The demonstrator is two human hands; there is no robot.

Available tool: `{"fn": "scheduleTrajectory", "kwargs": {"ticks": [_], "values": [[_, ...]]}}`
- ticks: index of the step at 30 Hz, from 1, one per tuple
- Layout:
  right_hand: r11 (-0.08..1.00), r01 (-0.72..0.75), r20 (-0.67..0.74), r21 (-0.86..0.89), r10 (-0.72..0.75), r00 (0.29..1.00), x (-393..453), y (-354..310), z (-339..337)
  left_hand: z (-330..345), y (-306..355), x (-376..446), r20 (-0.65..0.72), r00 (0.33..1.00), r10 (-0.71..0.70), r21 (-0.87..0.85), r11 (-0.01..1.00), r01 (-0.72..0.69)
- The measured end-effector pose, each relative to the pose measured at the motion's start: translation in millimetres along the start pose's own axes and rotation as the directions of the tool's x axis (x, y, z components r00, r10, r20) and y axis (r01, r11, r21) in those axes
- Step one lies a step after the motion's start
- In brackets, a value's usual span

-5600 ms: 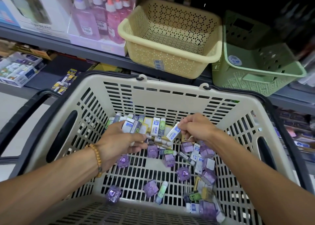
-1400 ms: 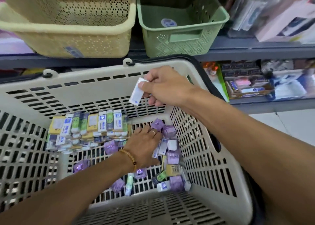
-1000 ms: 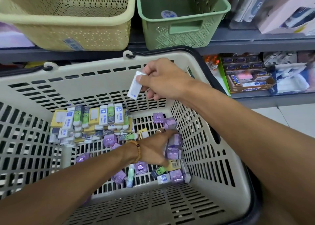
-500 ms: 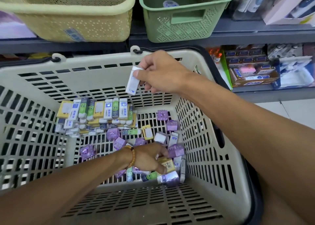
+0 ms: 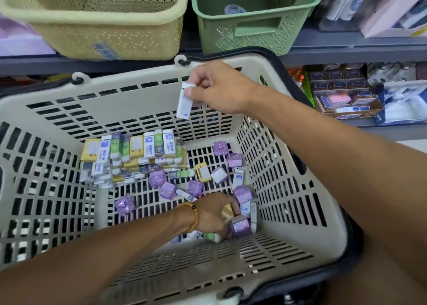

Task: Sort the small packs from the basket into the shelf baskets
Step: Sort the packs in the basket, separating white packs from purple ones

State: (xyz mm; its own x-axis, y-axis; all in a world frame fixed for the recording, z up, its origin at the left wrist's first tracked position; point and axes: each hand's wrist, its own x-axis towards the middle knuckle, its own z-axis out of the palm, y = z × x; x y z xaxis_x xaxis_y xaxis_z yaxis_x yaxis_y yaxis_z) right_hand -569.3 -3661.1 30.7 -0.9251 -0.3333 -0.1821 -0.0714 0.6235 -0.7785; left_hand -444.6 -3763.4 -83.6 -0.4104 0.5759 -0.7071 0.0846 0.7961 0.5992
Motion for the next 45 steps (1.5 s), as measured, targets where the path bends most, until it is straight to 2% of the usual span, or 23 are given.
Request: {"fn": "scheduleTrajectory", "kwargs": {"ticks": [5, 9, 13, 16, 20, 23, 26, 29, 31, 35, 38, 41, 43, 45], "values": [[1.0, -0.015, 0.049, -0.006, 0.015, 0.999, 2, 4, -3, 0, 2, 6, -0.046, 0.999, -0.006, 0.004, 1.0, 0.007], [0.999, -0.05, 0.049, -0.011, 0.051, 0.998, 1, 9, -2, 0, -8, 3, -0.012, 0.998, -0.059, -0.115, 0.992, 0.057], [0.998, -0.064, 0.056, -0.008, 0.064, 0.996, 0, 5, 0, 5, -11, 1, -0.076, 0.994, -0.08, -0.184, 0.981, 0.065], [0.998, -0.069, 0.093, 0.011, 0.068, 0.993, -4, 3, 6, 0, -13, -5, -0.108, 0.988, -0.112, -0.34, 0.938, 0.069], [0.997, -0.078, 0.156, 0.031, 0.072, 0.985, -8, 4, 16, -25, -23, -35, -0.24, 0.965, -0.101, -0.6, 0.798, -0.065], [0.984, -0.14, 0.165, 0.108, 0.121, 0.979, -5, 5, 29, -41, -35, -72, -0.344, 0.919, -0.192, -0.726, 0.676, -0.131], [0.961, -0.212, 0.213, 0.179, 0.172, 0.962, 4, 0, 57, -51, -53, -110, -0.413, 0.831, -0.372, -0.794, 0.594, -0.129], [0.96, -0.222, 0.233, 0.17, 0.18, 0.956, 18, -12, 88, -58, -71, -141, -0.443, 0.752, -0.488, -0.841, 0.516, -0.161], [0.96, -0.239, 0.247, 0.148, 0.198, 0.949, 27, -20, 105, -61, -80, -155, -0.473, 0.71, -0.522, -0.851, 0.479, -0.215], [0.942, -0.297, 0.261, 0.158, 0.25, 0.932, 29, -31, 123, -71, -87, -164, -0.505, 0.675, -0.539, -0.855, 0.417, -0.307], [0.967, -0.179, 0.215, 0.181, 0.139, 0.967, 16, -34, 115, -78, -90, -162, -0.491, 0.646, -0.584, -0.871, 0.309, -0.382], [0.955, -0.093, 0.252, 0.281, 0.02, 0.968, -4, -38, 106, -84, -89, -157, -0.471, 0.606, -0.641, -0.868, 0.214, -0.448], [0.949, -0.063, 0.293, 0.31, -0.032, 0.956, -13, -41, 110, -86, -85, -153, -0.462, 0.606, -0.647, -0.863, 0.172, -0.475], [0.946, -0.014, 0.271, 0.323, -0.078, 0.959, -17, -43, 119, -85, -81, -149, -0.445, 0.63, -0.637, -0.865, 0.124, -0.486]]}}
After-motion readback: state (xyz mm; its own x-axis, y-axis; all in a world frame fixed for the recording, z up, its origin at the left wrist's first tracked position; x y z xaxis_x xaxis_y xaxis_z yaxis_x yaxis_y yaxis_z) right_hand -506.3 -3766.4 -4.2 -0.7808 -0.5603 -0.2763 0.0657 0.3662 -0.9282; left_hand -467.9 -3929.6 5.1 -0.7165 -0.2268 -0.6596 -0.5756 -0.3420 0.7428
